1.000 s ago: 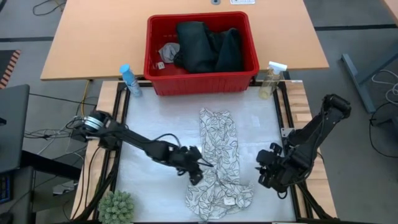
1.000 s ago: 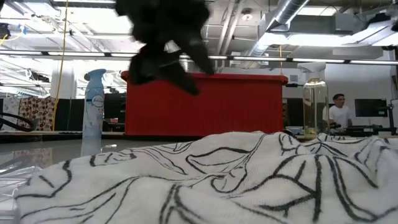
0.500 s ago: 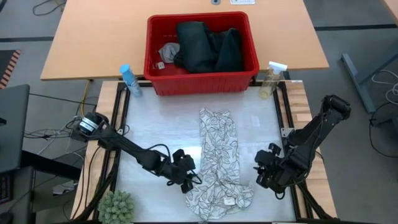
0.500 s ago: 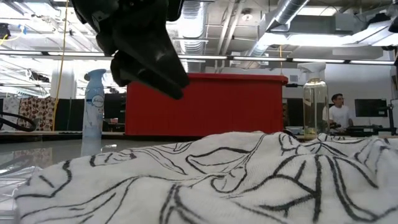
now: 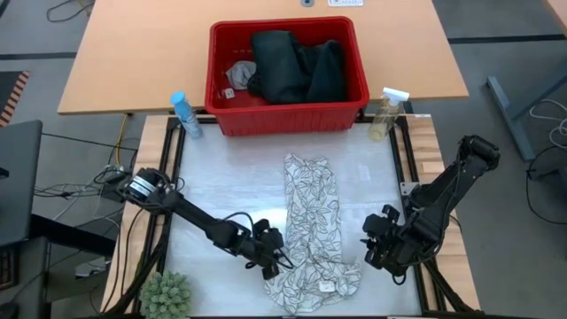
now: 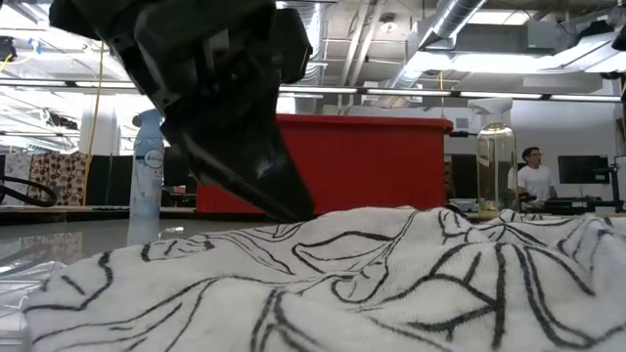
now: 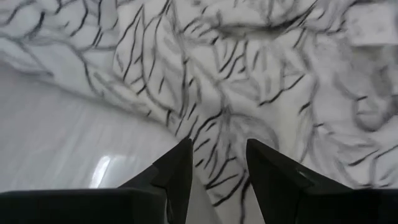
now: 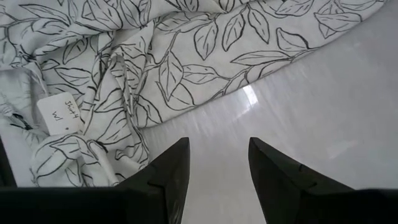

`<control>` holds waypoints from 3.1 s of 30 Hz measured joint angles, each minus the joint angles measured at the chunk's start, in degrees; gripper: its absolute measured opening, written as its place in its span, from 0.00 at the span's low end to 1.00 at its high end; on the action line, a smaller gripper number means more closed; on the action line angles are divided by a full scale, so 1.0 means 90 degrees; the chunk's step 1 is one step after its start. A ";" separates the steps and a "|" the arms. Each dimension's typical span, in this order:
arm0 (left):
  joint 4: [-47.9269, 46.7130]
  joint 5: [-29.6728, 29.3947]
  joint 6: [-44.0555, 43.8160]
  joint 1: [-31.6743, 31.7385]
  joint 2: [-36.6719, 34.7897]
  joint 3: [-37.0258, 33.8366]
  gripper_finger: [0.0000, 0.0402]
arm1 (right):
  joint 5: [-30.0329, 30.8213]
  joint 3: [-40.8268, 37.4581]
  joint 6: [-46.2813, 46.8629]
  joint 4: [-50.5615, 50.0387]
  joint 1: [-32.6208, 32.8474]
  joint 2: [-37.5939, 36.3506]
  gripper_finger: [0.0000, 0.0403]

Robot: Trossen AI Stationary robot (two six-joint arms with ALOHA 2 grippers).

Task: Fold laundry
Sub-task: Fold the white-patterned shirt

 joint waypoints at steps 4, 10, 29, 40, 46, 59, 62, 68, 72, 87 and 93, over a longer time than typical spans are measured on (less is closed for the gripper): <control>-0.0018 0.0001 0.0129 0.0034 0.0008 -0.0003 0.35 | 0.0000 0.0000 -0.0005 0.0049 0.0000 0.0000 0.47; 0.0234 0.0117 0.0300 0.0130 0.0252 -0.0008 0.35 | -0.0012 0.0000 -0.0002 0.0090 0.0000 0.0000 0.47; -0.2114 0.1053 -0.0201 0.0334 -0.0283 0.0991 0.00 | 0.0198 0.0000 -0.0226 0.0322 -0.0359 0.0002 0.45; -0.5092 0.0146 -0.0582 -0.0007 -0.1255 0.1852 0.00 | 0.0343 0.0000 -0.4175 0.1864 -0.2442 0.0000 0.45; -0.5699 -0.0141 -0.1119 -0.0248 -0.1434 0.1855 0.00 | -0.0942 0.0000 -0.7139 0.2998 -0.4045 0.0042 0.49; -0.5760 -0.0157 -0.1173 -0.0274 -0.1427 0.1855 0.00 | -0.2530 0.0273 -1.1688 0.3789 -0.6591 0.1782 0.53; -0.5761 -0.0168 -0.1239 -0.0274 -0.1427 0.1855 0.00 | -0.2634 0.0622 -1.2277 0.3728 -0.6946 0.2350 0.53; -0.5764 -0.0188 -0.1288 -0.0274 -0.1428 0.1855 0.00 | -0.2833 0.1605 -1.3183 0.2785 -0.7252 0.3295 0.53; -0.5768 -0.0188 -0.1223 -0.0274 -0.1427 0.1855 0.00 | -0.2863 0.2118 -1.3390 0.2109 -0.7266 0.3725 0.52; -0.5776 -0.0377 -0.1099 -0.0274 -0.1427 0.1855 0.00 | -0.3189 0.2412 -1.3621 0.1431 -0.7252 0.3977 0.34; -0.5774 -0.0382 -0.1095 -0.0274 -0.1427 0.1855 0.00 | -0.3002 0.2409 -1.3737 0.1470 -0.7252 0.4175 0.38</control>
